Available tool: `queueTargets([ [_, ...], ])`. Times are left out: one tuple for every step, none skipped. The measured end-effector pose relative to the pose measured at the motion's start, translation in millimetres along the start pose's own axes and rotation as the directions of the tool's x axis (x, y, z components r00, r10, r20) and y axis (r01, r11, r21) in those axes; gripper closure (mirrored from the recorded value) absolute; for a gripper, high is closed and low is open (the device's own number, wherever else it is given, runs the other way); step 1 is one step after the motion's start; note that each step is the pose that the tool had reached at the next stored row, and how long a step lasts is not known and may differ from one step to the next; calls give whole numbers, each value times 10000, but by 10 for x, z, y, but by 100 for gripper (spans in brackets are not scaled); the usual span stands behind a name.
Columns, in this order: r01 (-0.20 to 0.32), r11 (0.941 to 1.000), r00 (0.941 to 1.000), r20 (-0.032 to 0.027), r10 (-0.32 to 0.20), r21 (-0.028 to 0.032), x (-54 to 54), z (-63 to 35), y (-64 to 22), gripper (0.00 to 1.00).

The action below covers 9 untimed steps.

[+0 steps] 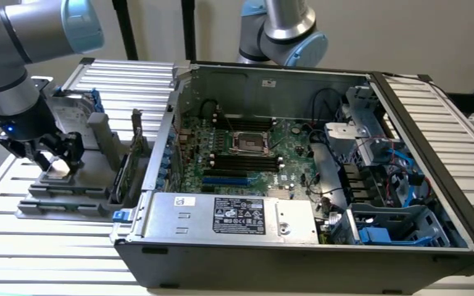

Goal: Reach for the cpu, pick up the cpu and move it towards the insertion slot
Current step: 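Pick up the cpu and move it towards the insertion slot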

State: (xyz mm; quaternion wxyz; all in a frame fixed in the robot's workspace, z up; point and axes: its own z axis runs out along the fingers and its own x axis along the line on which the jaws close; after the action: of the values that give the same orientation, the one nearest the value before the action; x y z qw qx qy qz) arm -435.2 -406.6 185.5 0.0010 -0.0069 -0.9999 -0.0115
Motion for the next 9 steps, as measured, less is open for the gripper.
queueTargets([
  [-1, 10000, 10000, 0, 1, 0, 0, 1, 0, 37],
  [-1, 10000, 10000, 0, 1, 1, 0, 1, 0, 37],
  [-1, 10000, 10000, -1, 1, 1, 0, 1, 0, 44],
  [-2, 10000, 10000, -1, 2, 1, 0, 2, 0, 44],
  [-1, 10000, 10000, 0, 1, 0, 0, 3, 0, 44],
  [-1, 10000, 10000, 0, 1, 0, 0, 3, 0, 44],
  [-1, 10000, 10000, 0, 1, 0, 0, 3, 0, 45],
  [-2, 10000, 10000, -1, 2, 1, 0, 3, 0, 45],
  [-2, 10000, 10000, -1, 2, 1, 0, 3, 0, 45],
])
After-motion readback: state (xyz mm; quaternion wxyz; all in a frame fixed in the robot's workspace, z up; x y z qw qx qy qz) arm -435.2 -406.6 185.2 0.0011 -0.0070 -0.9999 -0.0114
